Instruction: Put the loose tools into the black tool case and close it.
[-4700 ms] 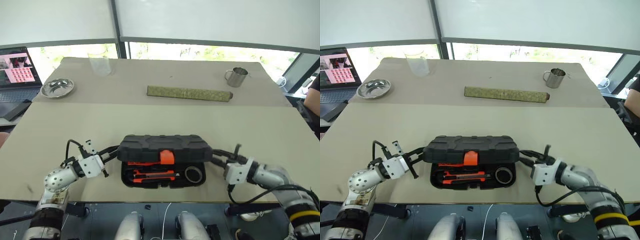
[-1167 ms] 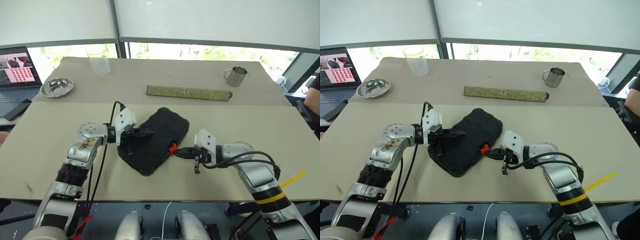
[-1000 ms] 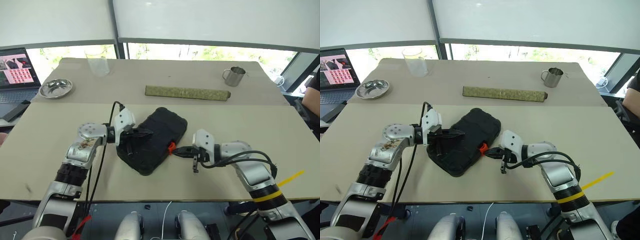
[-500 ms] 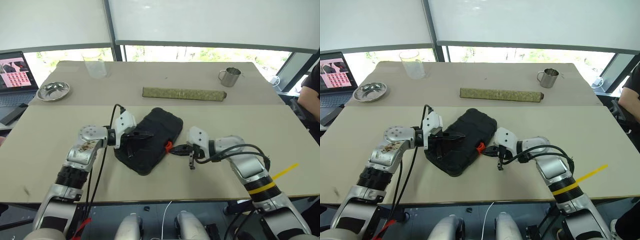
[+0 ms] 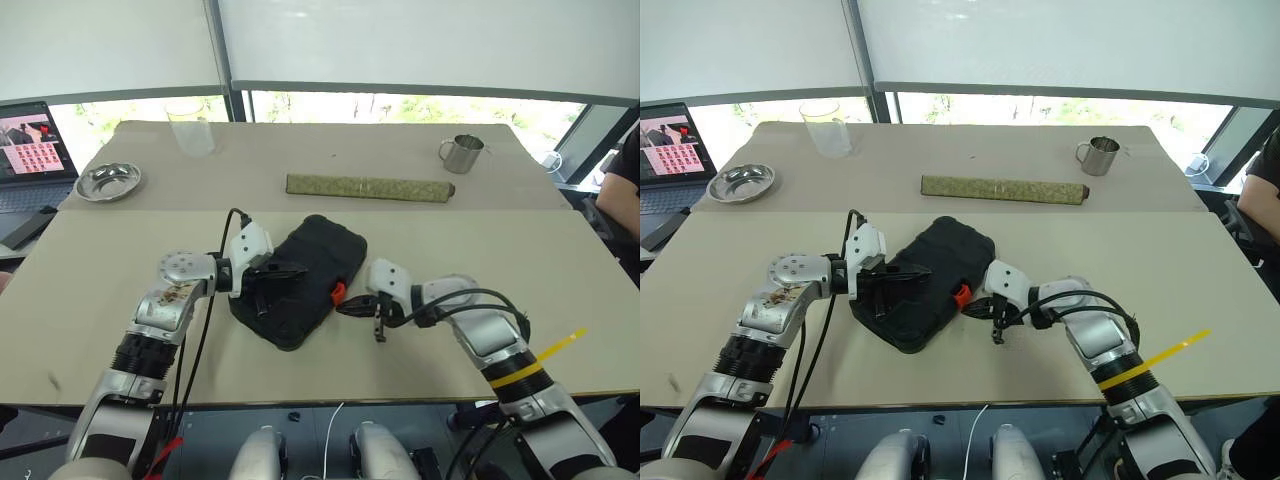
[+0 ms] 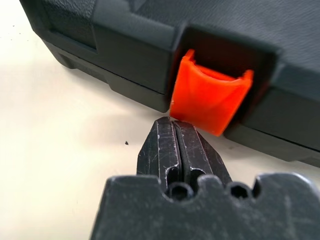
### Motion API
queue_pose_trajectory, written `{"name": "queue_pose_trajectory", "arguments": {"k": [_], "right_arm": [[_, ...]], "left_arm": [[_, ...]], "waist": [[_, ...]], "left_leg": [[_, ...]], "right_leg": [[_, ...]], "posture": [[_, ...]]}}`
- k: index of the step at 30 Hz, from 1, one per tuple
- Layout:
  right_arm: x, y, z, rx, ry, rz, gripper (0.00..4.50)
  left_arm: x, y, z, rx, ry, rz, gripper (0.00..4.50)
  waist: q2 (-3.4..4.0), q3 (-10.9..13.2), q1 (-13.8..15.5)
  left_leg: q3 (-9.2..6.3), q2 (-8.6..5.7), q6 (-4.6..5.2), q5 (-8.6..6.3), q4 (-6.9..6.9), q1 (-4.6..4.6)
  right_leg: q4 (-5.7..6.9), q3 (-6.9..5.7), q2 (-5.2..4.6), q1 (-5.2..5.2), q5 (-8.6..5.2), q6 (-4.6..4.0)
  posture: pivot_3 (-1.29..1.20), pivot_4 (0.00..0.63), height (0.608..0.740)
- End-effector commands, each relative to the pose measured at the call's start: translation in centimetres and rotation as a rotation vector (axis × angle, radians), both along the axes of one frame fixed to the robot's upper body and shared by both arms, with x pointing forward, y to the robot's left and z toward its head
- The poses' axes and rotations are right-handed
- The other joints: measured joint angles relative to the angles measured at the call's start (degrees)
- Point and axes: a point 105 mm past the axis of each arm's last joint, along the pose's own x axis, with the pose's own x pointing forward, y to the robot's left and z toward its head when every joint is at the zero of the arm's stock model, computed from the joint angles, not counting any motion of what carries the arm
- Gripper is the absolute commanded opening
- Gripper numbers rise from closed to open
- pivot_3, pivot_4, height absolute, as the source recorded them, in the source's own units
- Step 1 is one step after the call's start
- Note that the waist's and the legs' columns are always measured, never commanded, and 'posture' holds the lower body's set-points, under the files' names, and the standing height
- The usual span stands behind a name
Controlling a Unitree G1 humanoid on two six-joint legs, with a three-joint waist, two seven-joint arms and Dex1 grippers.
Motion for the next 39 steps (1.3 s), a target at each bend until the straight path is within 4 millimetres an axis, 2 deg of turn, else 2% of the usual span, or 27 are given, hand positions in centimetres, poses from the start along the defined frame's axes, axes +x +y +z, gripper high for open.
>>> {"name": "queue_pose_trajectory", "arguments": {"k": [1,9,16,27,32,33,36,37,39], "right_arm": [[0.5,-0.1,2.1,0.052,-0.080,-0.008,0.00],[0.7,1.8,2.2,0.102,-0.086,0.019,0.00],[0.6,2.9,2.5,0.148,-0.084,0.037,0.00],[1.0,3.1,3.2,0.173,-0.119,0.035,0.00],[-0.2,1.2,3.8,0.201,-0.115,0.048,0.00],[-0.5,0.7,4.0,0.216,-0.108,0.042,0.29],[-1.8,-1.0,3.8,0.175,-0.109,0.055,1.11],[-2.1,-1.8,3.8,0.165,-0.119,0.049,1.57],[-2.2,-3.3,4.1,0.165,-0.161,0.020,2.21]], "left_arm": [[-0.8,1.0,-4.0,0.066,0.145,0.039,0.02],[-0.7,1.3,-4.0,0.072,0.148,0.045,0.02],[-0.9,1.4,-4.2,0.071,0.165,0.051,0.02],[-1.4,1.6,-4.7,0.068,0.174,0.048,0.02],[-1.4,2.9,-4.0,0.011,0.159,0.118,0.02],[-1.6,3.2,-3.4,-0.016,0.149,0.123,0.01],[-2.1,4.6,-1.2,-0.093,0.079,0.163,0.71],[-2.3,5.7,-0.7,-0.096,0.055,0.199,1.19],[-3.0,8.1,-0.2,-0.068,0.021,0.272,1.88]], "waist": [[0.00,0.0,0.0],[0.02,0.0,-0.2],[0.03,0.0,-0.2],[0.05,0.0,-0.3],[0.07,0.0,-0.3],[0.07,0.0,-0.4],[0.07,0.0,-0.4],[0.07,0.0,-0.4],[0.06,0.0,-0.5]], "left_leg": [[0.00,0.00,0.00,0.00,0.00,0.01],[0.01,0.10,0.00,0.00,-0.05,0.05],[0.10,0.64,-0.01,-0.01,-0.06,0.06],[0.20,0.79,-0.01,-0.01,-0.17,0.08],[0.19,0.80,-0.01,-0.01,-0.30,0.08],[0.18,0.81,-0.01,-0.01,-0.40,0.09],[0.26,0.79,-0.01,-0.01,-0.65,0.11],[0.31,0.79,-0.01,-0.01,-0.76,0.05],[0.42,0.79,-0.01,-0.01,-0.87,0.02]], "right_leg": [[0.00,0.00,0.00,0.00,0.00,0.00],[-0.01,0.01,0.08,0.00,-0.02,-0.01],[-0.06,0.05,0.65,-0.04,-0.06,-0.09],[0.01,0.05,0.77,-0.16,-0.16,-0.28],[0.01,0.15,0.76,-0.28,-0.17,-0.31],[0.01,0.25,0.76,-0.36,-0.17,-0.31],[0.01,0.54,0.77,-0.52,-0.14,-0.35],[-0.01,0.61,0.76,-0.66,-0.12,-0.39],[-0.02,0.73,0.76,-0.78,-0.08,-0.47]], "posture": [[0.00,0.150,0.740],[0.00,0.150,0.740],[0.00,0.150,0.740],[0.00,0.150,0.740],[0.00,0.150,0.740],[0.00,0.150,0.740],[0.00,0.150,0.740],[0.00,0.150,0.740],[0.00,0.150,0.740]]}}
